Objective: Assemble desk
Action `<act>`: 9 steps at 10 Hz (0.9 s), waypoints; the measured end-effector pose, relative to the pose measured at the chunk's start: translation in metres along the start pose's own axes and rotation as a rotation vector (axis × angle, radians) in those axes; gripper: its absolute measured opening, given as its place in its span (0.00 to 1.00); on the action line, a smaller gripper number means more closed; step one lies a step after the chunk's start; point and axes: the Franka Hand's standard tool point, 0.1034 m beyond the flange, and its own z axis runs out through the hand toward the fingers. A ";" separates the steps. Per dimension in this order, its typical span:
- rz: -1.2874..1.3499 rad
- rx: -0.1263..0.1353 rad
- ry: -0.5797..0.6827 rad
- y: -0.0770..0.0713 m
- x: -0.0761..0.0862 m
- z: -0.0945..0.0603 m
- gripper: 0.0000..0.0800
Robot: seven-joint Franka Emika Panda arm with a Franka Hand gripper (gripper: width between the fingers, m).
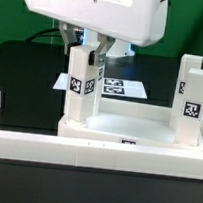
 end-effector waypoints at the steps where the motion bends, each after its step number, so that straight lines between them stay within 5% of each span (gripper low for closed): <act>1: 0.074 0.002 -0.002 0.000 0.000 0.000 0.36; 5: 0.227 0.004 0.001 -0.002 0.000 0.001 0.36; 6: 0.217 0.003 0.001 -0.002 0.000 0.001 0.58; 7: 0.185 0.000 0.003 -0.002 0.000 0.001 0.58; 8: 0.143 -0.007 0.008 -0.003 -0.002 0.001 0.77; 9: 0.081 -0.006 0.009 -0.005 -0.003 0.000 0.80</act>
Offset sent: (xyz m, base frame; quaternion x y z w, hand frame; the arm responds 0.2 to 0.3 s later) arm 0.0000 0.0000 0.0000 0.0000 0.0000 0.1296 0.9916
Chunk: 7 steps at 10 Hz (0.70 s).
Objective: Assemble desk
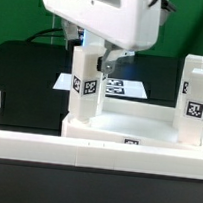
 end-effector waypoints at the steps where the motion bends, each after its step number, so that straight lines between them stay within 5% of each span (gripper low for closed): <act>1: -0.104 0.003 0.000 0.000 0.001 -0.001 0.81; 7: -0.630 -0.006 0.021 -0.001 0.001 0.000 0.81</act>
Offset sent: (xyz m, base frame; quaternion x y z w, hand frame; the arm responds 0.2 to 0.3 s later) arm 0.0000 0.0000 0.0000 0.0000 0.0000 -0.1938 0.9810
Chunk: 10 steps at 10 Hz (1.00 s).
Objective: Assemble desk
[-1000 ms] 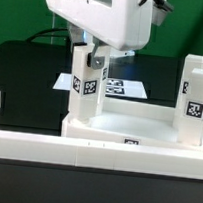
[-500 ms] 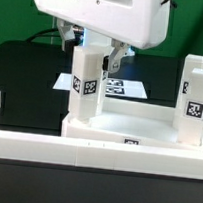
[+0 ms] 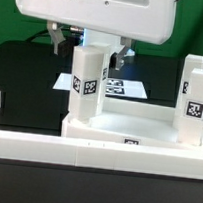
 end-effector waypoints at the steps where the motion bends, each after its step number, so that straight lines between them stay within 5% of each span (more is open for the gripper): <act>1: -0.104 0.000 0.010 -0.001 0.001 0.000 0.81; 9: -0.623 -0.036 0.024 0.005 0.003 0.004 0.81; 10: -0.617 -0.036 0.023 0.005 0.003 0.005 0.67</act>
Offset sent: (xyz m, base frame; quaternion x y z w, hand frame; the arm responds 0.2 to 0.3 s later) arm 0.0012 0.0097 -0.0019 0.0141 0.0280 -0.1932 0.9807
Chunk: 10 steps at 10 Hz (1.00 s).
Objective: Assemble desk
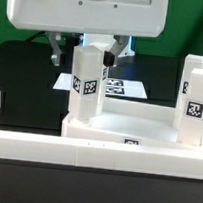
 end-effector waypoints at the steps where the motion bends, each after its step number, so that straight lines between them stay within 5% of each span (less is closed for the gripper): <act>1: 0.000 0.000 0.000 0.000 0.000 0.000 0.50; 2: 0.001 0.002 -0.001 -0.001 0.000 0.000 0.50; 3: 0.000 0.000 -0.001 0.001 0.000 0.000 0.37; 10: 0.443 0.013 0.026 0.004 -0.001 0.002 0.37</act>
Offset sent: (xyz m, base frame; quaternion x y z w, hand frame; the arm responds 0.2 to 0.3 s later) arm 0.0000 0.0000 0.0000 0.0000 0.0000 0.0000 1.0000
